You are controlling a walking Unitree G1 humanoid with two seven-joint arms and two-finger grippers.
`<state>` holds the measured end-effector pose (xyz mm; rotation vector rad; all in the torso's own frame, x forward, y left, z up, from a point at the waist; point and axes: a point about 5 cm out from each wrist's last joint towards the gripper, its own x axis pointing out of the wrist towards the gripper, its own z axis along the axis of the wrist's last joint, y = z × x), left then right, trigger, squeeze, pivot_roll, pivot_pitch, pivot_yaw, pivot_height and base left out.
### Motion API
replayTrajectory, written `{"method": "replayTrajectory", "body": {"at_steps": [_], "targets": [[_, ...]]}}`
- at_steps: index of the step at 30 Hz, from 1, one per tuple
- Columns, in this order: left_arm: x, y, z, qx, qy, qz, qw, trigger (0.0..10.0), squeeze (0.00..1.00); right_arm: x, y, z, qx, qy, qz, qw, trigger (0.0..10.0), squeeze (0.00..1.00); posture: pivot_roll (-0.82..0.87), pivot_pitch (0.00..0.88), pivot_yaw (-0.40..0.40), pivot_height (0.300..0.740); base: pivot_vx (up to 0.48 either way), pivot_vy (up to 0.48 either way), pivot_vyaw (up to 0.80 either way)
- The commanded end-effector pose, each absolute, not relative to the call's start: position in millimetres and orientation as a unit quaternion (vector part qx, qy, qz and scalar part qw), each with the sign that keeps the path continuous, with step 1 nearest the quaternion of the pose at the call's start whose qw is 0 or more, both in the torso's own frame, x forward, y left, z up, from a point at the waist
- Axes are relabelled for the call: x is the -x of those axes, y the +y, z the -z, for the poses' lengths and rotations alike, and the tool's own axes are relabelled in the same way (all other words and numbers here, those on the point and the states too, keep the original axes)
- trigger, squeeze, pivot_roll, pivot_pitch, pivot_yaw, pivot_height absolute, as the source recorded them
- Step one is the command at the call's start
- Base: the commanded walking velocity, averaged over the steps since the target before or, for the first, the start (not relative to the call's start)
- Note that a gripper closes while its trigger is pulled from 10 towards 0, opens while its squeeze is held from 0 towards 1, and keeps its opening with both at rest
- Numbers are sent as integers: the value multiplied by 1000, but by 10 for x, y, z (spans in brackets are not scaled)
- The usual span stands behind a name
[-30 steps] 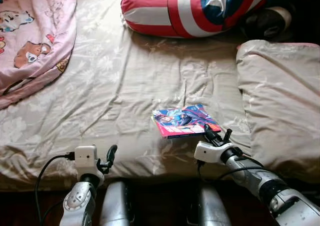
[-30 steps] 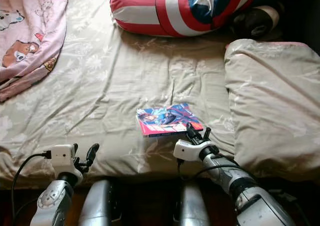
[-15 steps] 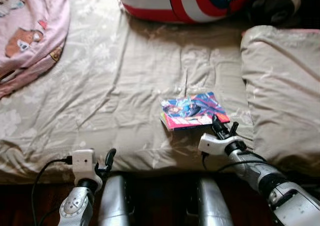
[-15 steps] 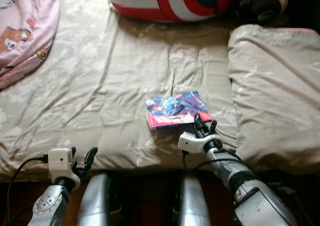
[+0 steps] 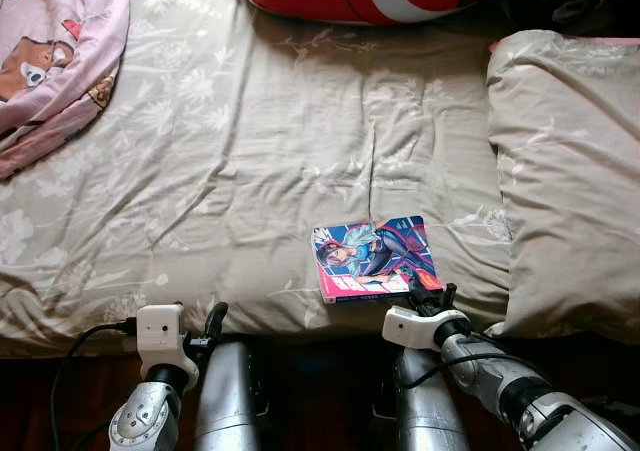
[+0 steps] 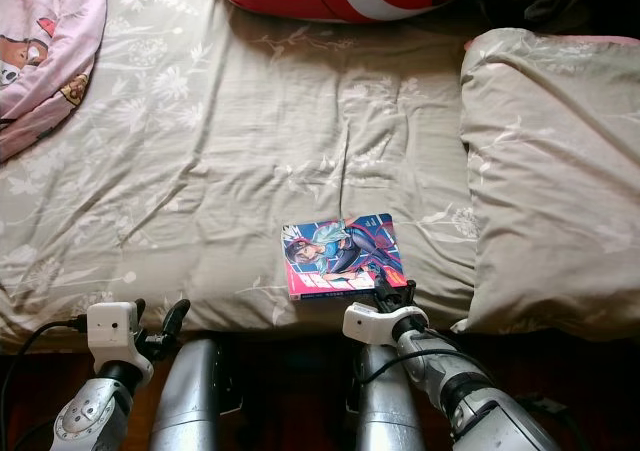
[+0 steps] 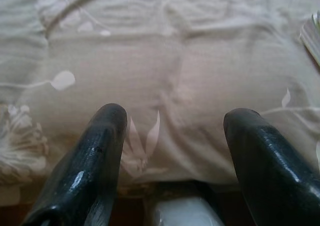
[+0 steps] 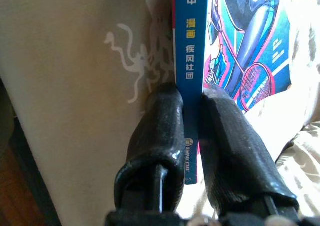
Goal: Clean up the room
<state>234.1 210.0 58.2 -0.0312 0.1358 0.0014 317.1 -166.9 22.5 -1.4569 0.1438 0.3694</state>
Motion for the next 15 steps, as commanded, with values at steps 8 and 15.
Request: {"method": "replayTrajectory", "body": {"at_steps": [8, 15], "targets": [[-2233, 2102, -527, 18, 90, -8, 996, 10000, 0, -3157, -1813, -183, 651, 129, -138, 735, 10000, 0, 97, 469, -51, 618, 0, 0, 0], [-2215, 2096, -536, 21, 89, -14, 996, 10000, 0, -3229, -1756, -250, 646, 124, -142, 740, 10000, 0, 103, 472, -66, 618, 0, 0, 0]]}}
